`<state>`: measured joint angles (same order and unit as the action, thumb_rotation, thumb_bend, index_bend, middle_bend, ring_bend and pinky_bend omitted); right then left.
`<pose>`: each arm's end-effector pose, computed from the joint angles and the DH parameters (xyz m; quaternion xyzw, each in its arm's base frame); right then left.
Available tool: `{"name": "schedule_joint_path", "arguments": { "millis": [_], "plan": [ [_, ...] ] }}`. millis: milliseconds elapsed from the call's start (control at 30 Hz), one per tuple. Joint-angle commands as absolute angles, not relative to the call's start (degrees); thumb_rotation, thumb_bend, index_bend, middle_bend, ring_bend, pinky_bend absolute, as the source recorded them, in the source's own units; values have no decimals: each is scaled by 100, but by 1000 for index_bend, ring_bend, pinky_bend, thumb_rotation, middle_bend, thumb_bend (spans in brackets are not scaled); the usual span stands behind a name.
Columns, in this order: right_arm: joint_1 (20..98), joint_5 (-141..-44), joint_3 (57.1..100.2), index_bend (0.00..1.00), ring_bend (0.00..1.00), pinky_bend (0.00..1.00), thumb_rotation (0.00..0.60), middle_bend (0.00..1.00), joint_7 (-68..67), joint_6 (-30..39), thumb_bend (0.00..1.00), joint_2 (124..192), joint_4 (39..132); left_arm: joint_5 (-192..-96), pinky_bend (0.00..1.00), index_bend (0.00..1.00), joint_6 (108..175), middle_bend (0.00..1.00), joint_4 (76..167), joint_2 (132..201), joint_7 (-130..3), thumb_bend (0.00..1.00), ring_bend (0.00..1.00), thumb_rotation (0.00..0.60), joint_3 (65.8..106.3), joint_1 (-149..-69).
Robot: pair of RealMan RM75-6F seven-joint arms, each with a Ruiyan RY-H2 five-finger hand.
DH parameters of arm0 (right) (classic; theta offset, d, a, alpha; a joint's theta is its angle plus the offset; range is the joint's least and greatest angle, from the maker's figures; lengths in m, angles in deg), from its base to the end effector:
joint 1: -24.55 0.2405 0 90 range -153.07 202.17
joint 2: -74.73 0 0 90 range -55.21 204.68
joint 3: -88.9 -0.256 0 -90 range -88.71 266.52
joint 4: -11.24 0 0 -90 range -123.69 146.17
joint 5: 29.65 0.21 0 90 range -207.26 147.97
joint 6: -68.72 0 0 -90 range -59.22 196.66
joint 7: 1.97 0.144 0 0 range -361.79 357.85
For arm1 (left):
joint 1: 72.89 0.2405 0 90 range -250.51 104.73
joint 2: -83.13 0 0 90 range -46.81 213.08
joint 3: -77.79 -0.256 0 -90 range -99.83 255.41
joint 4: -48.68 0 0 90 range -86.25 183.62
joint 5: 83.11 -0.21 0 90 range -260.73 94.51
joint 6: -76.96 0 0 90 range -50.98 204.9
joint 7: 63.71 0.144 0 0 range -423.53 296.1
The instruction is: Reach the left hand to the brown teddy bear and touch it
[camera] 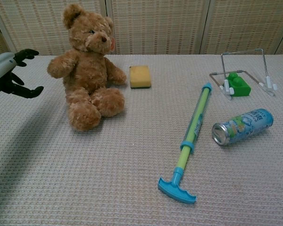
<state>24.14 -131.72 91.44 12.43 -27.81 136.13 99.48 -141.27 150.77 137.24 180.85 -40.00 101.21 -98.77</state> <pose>-0.3006 -0.1290 0.1756 0.6156 -0.3787 0.4773 0.4998 -0.1869 0.3201 0.0160 -0.5003 -0.4944 -0.4496 0.5506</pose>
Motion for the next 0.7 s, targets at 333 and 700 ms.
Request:
{"name": "schedule_joint_path", "arguments": {
  "millis": [333, 700],
  "plan": [
    [2445, -13136, 9182, 0, 0, 246, 600, 110, 1279, -2705, 154, 13558, 10017, -13327, 303, 0, 15182, 25, 13528, 18784, -4174, 375, 96, 600, 10703, -10452],
    [2458, -13123, 9216, 0, 0, 246, 600, 110, 1275, -2653, 154, 13524, 10063, -13331, 326, 0, 15457, 71, 12820, 19318, -4521, 378, 126, 600, 10852, -10802]
  ]
}}
